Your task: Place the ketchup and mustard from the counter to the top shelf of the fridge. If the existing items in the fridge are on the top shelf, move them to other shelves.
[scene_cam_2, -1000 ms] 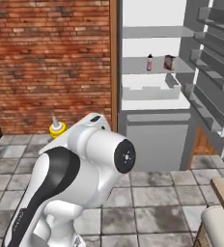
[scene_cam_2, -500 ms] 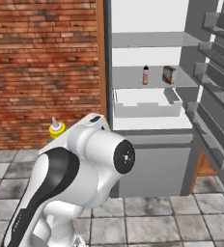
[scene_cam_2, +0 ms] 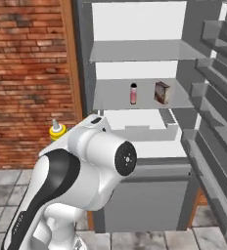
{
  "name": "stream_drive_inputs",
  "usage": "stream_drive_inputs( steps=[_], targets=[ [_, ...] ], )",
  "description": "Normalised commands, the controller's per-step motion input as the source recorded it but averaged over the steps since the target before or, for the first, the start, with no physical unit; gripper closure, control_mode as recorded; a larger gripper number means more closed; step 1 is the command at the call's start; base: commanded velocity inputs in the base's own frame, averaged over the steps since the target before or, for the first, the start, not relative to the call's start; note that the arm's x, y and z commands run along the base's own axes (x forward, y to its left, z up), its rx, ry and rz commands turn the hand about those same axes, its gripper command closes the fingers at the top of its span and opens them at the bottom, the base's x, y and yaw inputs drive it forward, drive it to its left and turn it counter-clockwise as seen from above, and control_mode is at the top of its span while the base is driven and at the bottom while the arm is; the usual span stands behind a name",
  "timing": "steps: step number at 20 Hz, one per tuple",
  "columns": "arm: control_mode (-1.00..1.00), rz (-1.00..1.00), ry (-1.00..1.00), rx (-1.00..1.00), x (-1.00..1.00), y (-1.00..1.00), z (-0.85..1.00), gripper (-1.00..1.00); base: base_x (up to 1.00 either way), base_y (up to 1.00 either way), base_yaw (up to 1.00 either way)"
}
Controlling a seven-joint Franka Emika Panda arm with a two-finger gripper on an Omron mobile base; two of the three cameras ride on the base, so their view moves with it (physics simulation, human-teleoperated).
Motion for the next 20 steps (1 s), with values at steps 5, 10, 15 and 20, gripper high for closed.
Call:
stream_drive_inputs(
  steps=[5,10,15,20],
  targets=[
    [1.00,0.00,0.00,0.00,0.00,0.00,0.00,1.00,1.00,-0.72,0.12],
    [1.00,0.00,0.00,0.00,0.00,0.00,0.00,1.00,0.88,-0.91,0.32],
    [1.00,0.00,0.00,0.00,0.00,0.00,0.00,1.00,0.38,-0.30,0.14],
    [1.00,0.00,0.00,0.00,0.00,0.00,0.00,1.00,0.06,0.00,0.00]
  ],
)
